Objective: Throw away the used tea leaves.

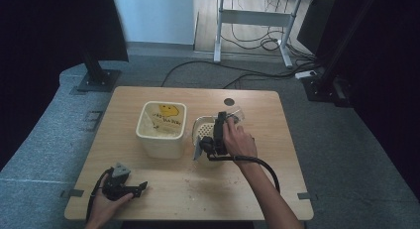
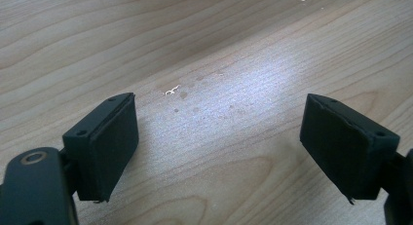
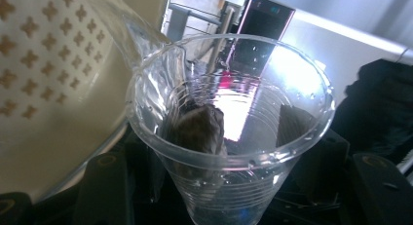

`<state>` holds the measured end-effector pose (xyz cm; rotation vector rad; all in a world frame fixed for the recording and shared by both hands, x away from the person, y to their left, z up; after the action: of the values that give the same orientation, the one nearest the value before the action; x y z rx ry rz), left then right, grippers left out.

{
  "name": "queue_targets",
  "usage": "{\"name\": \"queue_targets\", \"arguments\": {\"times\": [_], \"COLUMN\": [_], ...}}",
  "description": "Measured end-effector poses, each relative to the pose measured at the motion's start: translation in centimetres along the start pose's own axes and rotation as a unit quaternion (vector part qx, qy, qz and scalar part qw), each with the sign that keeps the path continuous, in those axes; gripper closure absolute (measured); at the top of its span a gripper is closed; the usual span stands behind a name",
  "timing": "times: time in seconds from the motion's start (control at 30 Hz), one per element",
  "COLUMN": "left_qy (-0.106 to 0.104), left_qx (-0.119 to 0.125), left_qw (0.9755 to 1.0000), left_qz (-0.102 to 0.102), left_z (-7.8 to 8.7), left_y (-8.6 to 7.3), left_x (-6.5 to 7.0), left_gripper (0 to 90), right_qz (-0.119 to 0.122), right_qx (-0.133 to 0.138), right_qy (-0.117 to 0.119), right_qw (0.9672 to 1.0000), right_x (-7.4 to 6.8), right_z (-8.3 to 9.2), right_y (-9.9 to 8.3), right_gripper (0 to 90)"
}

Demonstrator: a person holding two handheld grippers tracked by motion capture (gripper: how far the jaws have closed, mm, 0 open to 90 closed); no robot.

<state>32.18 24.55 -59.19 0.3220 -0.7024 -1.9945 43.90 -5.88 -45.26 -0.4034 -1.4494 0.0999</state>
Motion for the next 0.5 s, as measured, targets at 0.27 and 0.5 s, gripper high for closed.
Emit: {"name": "queue_targets", "arguments": {"times": [0.27, 0.5], "left_qy": [0.0, -0.001], "left_qx": [-0.001, -0.002], "left_qw": [1.0, 1.0], "left_qz": [0.0, 0.001], "left_z": [-0.02, 0.0], "left_y": [-0.01, -0.04], "left_x": [0.0, -0.1], "left_gripper": [14.1, 14.1], "right_qz": [0.063, 0.088], "right_qx": [-0.004, -0.007], "right_qy": [-0.034, -0.053], "right_qw": [0.9974, 0.9947], "right_x": [0.14, 0.42], "right_z": [0.04, -0.1], "right_y": [0.47, 0.54], "right_gripper": [37.7, 37.7]}}
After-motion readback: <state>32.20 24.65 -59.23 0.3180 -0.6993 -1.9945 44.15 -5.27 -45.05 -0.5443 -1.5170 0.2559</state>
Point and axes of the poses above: each handheld gripper's, and its own axes: z roughly backward along the jaws, y roughly out of its top, x roughly to its right, the point moved 7 cm from there along -z, roughly forward along the jaws, and after that the axes turned 5 degrees about -x, right-handed, at the moved point
